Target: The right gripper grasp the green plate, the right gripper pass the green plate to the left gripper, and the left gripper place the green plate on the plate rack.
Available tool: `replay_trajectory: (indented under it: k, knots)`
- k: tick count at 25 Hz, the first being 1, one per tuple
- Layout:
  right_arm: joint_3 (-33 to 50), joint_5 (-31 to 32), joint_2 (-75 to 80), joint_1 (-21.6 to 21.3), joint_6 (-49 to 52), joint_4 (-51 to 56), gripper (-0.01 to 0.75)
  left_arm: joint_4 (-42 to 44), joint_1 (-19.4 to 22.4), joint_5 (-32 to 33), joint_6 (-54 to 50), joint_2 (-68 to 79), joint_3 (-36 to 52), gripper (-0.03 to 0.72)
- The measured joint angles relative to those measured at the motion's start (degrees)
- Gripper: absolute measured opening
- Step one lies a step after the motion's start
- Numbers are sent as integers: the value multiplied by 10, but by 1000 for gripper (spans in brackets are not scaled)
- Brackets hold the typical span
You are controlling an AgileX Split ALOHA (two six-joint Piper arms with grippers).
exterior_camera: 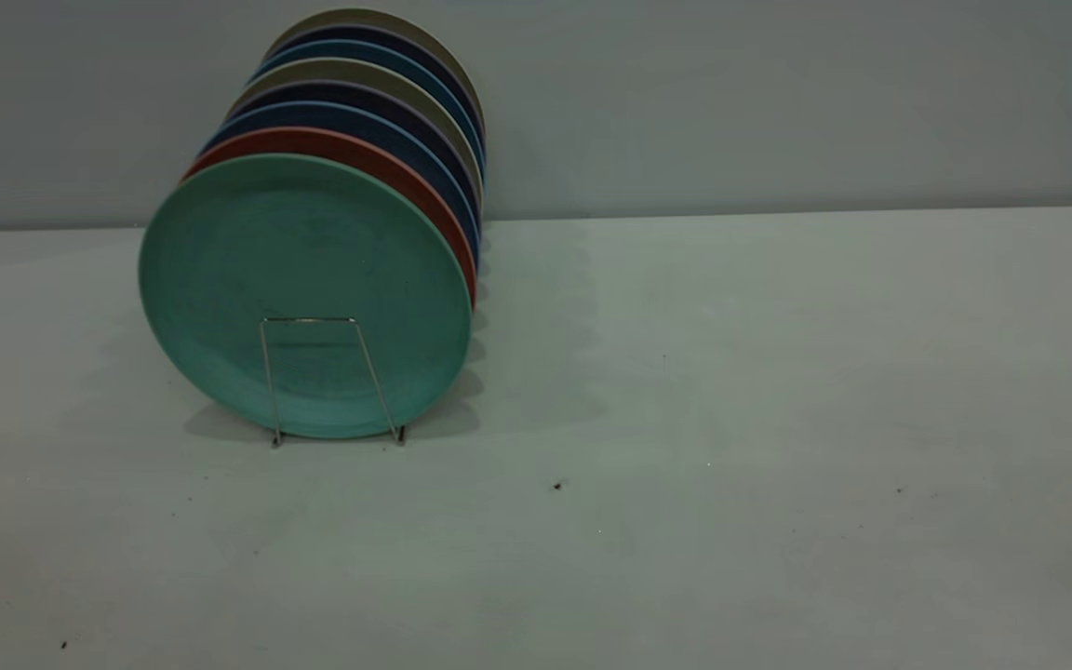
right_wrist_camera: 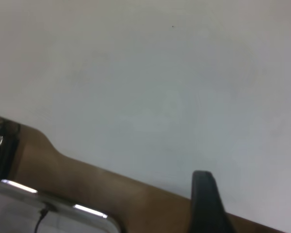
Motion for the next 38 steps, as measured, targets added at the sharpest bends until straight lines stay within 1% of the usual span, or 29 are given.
replay_trajectory:
  k: [4,6,8,11,16,38]
  knots:
    - [61,-5,-89,0,-2,0,480,-1,0,1,0,-78,51,482]
    - [95,-26,-123,0,-2,0,480,-1,0,2,-1,-112,73,482]
    - [127,-48,-151,0,-2,1,480,-1,0,8,-1,-144,87,482]
    - [154,-55,-183,0,-2,2,480,-1,0,13,1,-177,89,482]
    - [156,-57,-207,0,-1,4,480,14,0,27,2,-194,94,482]
    - [156,-57,-211,0,-1,5,480,24,0,20,-8,-194,104,482]
